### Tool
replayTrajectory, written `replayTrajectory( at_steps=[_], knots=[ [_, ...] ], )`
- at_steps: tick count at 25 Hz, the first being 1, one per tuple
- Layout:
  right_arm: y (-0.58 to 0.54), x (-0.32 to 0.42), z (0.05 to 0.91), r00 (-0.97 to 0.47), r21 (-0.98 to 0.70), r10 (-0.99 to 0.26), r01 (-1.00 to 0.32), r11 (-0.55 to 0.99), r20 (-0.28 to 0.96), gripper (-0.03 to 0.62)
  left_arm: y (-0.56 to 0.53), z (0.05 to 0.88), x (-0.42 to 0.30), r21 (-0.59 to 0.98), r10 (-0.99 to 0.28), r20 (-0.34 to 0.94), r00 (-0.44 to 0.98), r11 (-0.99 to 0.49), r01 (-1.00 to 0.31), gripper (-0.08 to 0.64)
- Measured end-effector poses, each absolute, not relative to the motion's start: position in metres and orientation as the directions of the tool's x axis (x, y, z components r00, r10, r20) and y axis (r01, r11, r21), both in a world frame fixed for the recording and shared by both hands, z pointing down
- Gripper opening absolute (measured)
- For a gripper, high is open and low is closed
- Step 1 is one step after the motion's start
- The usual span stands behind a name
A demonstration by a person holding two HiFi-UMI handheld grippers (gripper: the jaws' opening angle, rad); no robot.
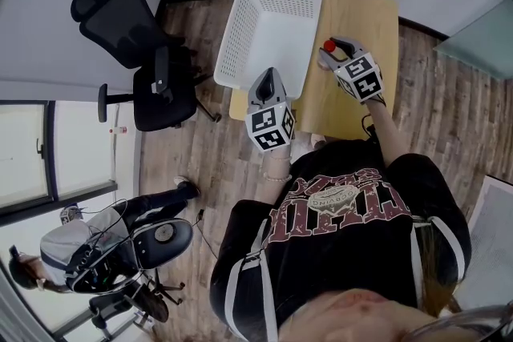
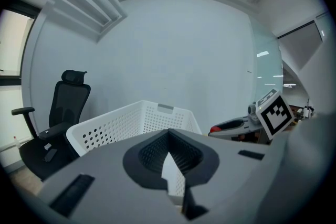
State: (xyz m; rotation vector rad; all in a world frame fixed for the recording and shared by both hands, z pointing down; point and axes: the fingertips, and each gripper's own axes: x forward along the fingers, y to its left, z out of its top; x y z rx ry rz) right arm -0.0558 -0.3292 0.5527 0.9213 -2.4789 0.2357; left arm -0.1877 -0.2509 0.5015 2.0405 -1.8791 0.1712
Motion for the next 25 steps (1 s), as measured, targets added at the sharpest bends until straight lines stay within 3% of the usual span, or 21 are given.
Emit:
replayTrajectory(
  at_steps=[25],
  knots=[
    [-0.322, -0.054, 0.515, -0.686, -0.035, -0.593, -0.666, 0.745, 0.423, 0.164, -0.253, 0.504, -0.187, 0.166, -0.937, 0.332, 0.112, -0.059, -0.984, 0.048]
  ],
)
